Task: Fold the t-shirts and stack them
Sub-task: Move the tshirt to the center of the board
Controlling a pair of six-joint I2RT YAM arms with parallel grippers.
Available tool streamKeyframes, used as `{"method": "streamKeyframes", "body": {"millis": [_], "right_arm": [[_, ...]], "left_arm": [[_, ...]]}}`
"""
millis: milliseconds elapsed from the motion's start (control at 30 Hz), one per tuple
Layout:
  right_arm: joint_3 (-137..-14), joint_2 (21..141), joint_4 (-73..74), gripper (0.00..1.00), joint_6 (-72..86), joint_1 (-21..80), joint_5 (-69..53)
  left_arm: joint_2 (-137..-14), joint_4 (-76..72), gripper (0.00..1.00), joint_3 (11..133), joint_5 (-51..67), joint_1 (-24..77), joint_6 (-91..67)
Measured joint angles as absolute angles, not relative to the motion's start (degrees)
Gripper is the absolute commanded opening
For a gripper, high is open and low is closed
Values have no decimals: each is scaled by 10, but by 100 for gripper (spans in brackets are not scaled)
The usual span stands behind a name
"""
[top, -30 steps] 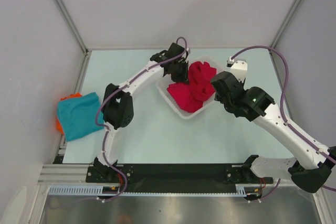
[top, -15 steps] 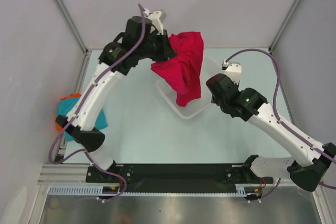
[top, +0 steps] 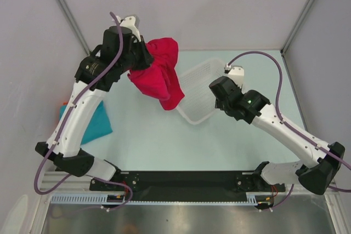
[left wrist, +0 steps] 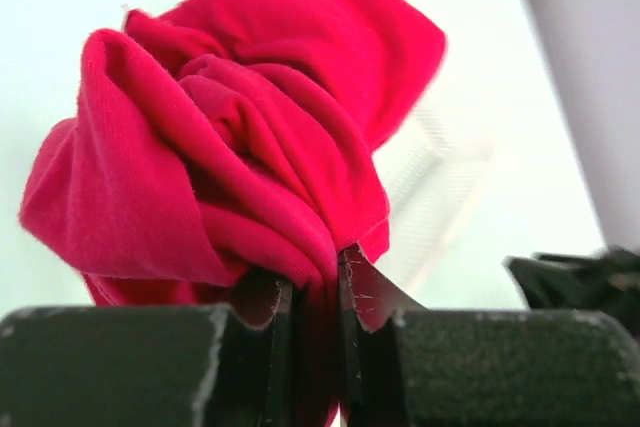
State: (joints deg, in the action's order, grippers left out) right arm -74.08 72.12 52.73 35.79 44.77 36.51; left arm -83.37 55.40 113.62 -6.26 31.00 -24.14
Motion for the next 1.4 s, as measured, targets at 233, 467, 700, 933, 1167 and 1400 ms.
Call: {"method": "streamKeyframes", "body": {"millis": [233,467,700,933,1167,1400], "right_arm": [[-740,733,519,44,358,448,357],[-740,745,517,44,358,448,352],[-740,745,517,44,357,448,352],[-740,755,515,44,355,448,350],[-740,761,515,44,352,448,350],[-740,768,514,44,349,448,350]], "left_arm": [[-795,558,20,1053,-129,265,-270],[-763,541,16,990,-144,230,-290],[-749,513,31,921,-146,201,-311],[-751,471,97,919,-109,198,-310],[-774,447,99,919,-74,197,-310],[-781,420,100,894,-51,185,-309]]}}
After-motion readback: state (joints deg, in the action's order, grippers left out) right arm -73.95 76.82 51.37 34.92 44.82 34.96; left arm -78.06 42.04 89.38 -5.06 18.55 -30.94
